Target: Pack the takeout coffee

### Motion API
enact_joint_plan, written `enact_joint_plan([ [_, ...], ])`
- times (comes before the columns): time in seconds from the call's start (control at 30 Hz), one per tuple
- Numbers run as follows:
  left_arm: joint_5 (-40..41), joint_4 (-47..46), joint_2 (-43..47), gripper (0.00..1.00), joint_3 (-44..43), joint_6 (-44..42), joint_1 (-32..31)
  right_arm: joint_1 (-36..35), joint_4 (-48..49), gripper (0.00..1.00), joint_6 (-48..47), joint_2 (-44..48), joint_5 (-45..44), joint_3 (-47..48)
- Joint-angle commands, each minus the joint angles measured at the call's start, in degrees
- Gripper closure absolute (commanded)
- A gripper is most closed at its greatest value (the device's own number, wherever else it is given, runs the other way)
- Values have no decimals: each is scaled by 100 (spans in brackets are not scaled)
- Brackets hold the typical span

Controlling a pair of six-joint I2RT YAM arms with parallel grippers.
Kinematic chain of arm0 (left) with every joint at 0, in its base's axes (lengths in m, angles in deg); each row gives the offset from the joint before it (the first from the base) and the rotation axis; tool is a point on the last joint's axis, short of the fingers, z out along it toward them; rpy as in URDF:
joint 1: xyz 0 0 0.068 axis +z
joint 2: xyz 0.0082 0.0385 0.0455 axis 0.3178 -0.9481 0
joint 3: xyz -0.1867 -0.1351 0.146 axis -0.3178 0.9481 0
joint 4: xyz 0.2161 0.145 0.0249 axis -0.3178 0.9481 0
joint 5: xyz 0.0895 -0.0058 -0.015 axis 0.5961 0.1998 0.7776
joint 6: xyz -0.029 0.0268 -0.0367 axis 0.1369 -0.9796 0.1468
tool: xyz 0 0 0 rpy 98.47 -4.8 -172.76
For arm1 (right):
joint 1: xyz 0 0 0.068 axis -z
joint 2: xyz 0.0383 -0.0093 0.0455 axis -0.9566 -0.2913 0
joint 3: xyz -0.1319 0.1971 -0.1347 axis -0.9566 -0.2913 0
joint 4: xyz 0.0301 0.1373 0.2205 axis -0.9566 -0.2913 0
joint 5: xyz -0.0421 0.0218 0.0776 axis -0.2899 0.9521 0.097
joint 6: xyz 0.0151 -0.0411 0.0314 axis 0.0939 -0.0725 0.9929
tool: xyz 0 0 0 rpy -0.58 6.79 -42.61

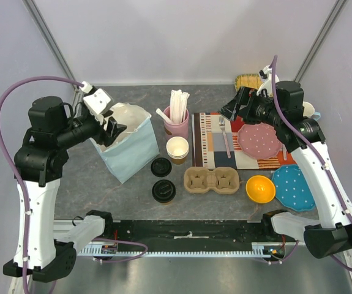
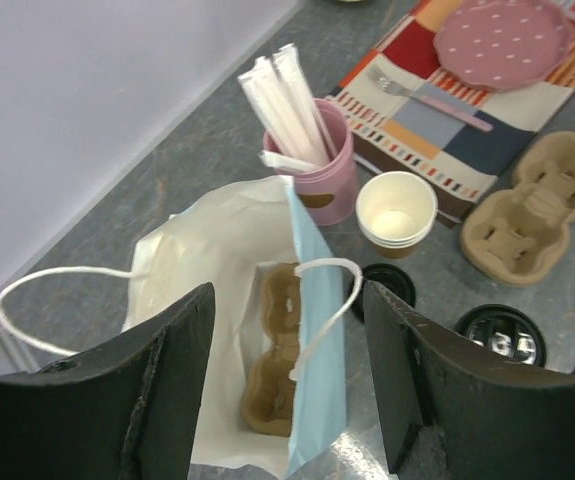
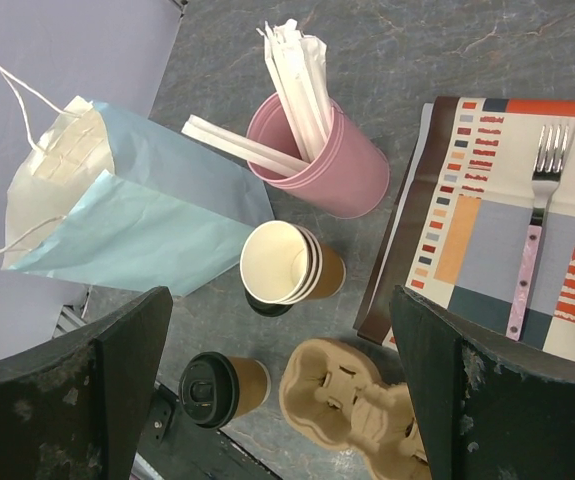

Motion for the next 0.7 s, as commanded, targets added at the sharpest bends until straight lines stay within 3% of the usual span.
enact_joint_plan([
  [0.0,-920,471,-132,34,-492,260,-25,9,246,2,88,-41,100,8],
  [0.13,-1404,1182,-413,37,-801,190,-341,0,281,2,132,-59,100,8],
  [0.27,-1081,1631,-519,38,-793,-257,-1453,9,281,2,158,-68,74,8],
  [0.43,-1193,2140,-685,38,-476,-697,-2046,-8,273,2,185,2,22,-53],
  [0.67,-1405,2475,-730,40,198,-2013,-2819,-8,202,2,176,134,-66,-211],
])
